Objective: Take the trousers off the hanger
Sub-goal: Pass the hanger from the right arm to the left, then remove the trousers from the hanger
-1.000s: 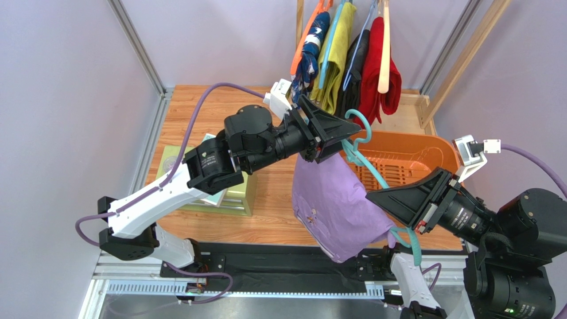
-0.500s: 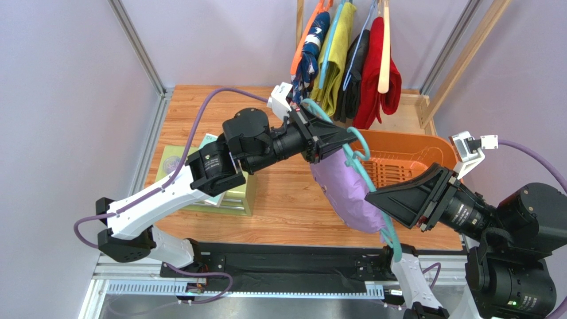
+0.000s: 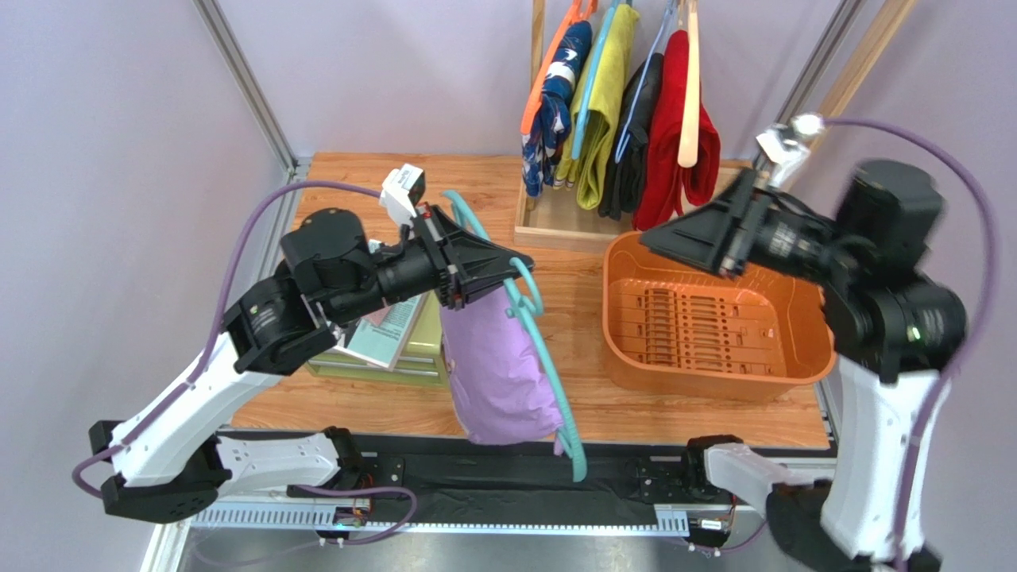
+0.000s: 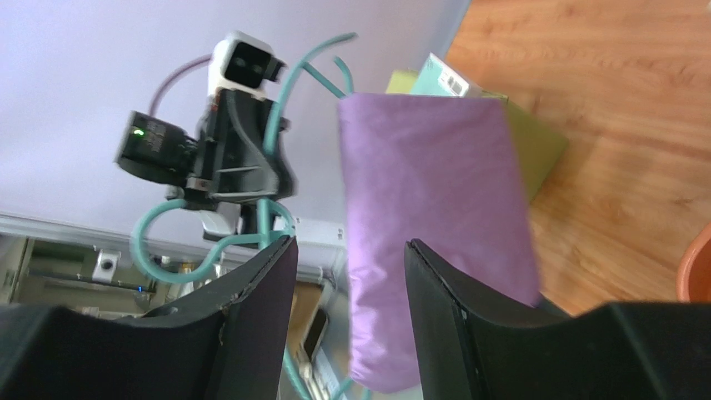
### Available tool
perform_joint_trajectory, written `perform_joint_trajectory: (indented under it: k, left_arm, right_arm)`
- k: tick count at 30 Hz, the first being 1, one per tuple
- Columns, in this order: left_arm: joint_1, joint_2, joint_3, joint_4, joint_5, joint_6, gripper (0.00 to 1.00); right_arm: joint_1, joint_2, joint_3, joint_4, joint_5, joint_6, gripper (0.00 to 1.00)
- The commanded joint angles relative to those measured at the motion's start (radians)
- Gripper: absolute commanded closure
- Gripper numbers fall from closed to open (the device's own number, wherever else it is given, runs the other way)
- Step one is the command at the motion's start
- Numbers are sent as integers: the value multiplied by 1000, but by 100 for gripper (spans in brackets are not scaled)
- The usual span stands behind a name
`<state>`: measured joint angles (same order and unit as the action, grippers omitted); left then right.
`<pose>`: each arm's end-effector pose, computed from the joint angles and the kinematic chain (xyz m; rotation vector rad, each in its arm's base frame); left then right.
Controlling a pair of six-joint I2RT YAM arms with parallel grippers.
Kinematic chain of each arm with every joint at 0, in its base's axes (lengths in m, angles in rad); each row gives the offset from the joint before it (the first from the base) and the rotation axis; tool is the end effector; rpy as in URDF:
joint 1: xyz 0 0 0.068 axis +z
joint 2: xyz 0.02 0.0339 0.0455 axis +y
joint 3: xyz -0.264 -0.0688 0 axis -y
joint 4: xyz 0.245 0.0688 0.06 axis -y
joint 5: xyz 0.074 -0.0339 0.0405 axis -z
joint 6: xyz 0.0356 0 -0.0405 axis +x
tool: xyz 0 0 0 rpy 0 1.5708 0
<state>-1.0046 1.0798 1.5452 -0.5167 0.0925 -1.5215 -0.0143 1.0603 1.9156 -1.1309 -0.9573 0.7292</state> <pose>0.1028 -0.1679 0.5043 -0.4369 2.0054 -1.8851 0.0978 0.0277 0.5424 -0.0044 1.9483 1.3616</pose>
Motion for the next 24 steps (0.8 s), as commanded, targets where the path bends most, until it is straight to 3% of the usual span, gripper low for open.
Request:
perform_joint_trajectory:
  k: [1,3,6,13,20,24]
  left_arm:
    - [17,-50,53,66,81,12,100]
    - [26,-57,64,66,95,4,100]
    - [37,-64,99,53,118,11,100]
    - [87,-104,58,200,262,-100,100]
    - [190,-109,90,253,346,-212,100]
    - [204,-98,122,270,374,-262,100]
  right_arm:
    - [379,168,110,-1,411,-106,45]
    - [491,217,160,8,489,-113,44]
    - [525,207,134,54,519,-149,42]
    - [710,-66,-265,244,554,-448,32]
    - [966,-261,-562,298,703,-530,26]
    - [1063,-365,-679,402,716,-568,16]
